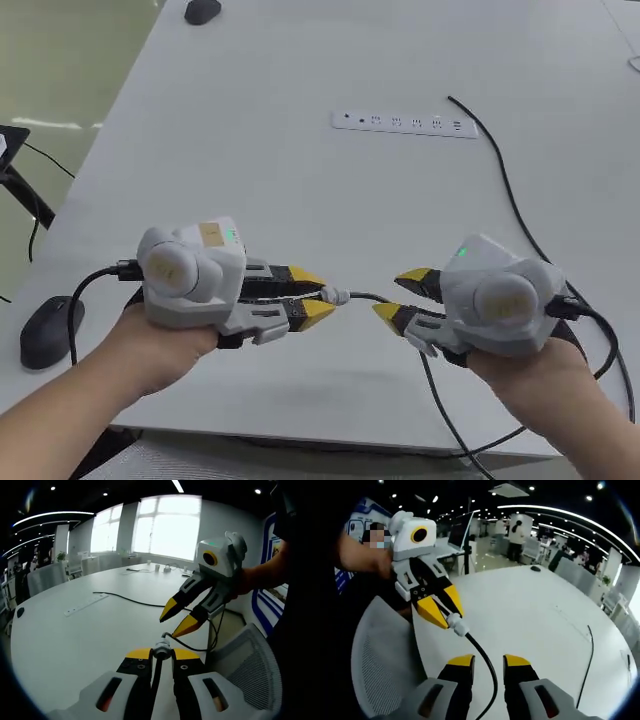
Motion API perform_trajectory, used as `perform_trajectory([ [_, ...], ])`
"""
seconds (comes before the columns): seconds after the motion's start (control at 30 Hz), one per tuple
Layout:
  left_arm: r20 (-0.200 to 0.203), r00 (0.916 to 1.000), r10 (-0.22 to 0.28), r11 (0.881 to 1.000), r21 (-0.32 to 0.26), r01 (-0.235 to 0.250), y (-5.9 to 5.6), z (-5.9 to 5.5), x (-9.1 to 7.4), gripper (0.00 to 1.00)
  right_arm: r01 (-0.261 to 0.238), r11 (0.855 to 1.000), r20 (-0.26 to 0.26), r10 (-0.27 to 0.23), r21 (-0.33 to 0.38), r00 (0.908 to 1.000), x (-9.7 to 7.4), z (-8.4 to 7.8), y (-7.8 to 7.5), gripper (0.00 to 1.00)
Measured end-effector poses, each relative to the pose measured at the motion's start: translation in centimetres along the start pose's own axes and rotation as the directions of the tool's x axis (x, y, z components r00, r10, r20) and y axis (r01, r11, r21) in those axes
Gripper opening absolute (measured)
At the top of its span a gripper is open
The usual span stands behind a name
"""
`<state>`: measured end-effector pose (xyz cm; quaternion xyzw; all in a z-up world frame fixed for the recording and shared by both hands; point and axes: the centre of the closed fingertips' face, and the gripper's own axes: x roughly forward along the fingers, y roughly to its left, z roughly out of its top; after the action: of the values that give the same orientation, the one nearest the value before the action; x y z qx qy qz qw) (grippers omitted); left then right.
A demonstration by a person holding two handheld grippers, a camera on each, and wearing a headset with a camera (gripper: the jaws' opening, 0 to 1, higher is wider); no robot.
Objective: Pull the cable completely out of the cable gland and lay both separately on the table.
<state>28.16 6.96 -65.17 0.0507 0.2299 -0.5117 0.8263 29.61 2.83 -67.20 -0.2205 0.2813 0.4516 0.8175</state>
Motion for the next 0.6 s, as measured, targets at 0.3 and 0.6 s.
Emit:
perform_trajectory([
  [0.3, -0.004, 1.0, -0.009, 1.0, -0.004, 0.009, -0.3, -0.1, 0.2, 0.15, -0.028, 0.992, -0.01, 0.027, -0.124, 0.9996, 1.4, 0.8, 1.4, 0.14],
  [0.6, -0.01, 0.9997, -0.022, 1.0, 0.001, 0.022, -0.6, -0.3, 0.7, 0.15, -0.037, 0.988, -0.006, 0.037, -0.152, 0.9993, 1.6, 0.6, 1.8, 0.04],
])
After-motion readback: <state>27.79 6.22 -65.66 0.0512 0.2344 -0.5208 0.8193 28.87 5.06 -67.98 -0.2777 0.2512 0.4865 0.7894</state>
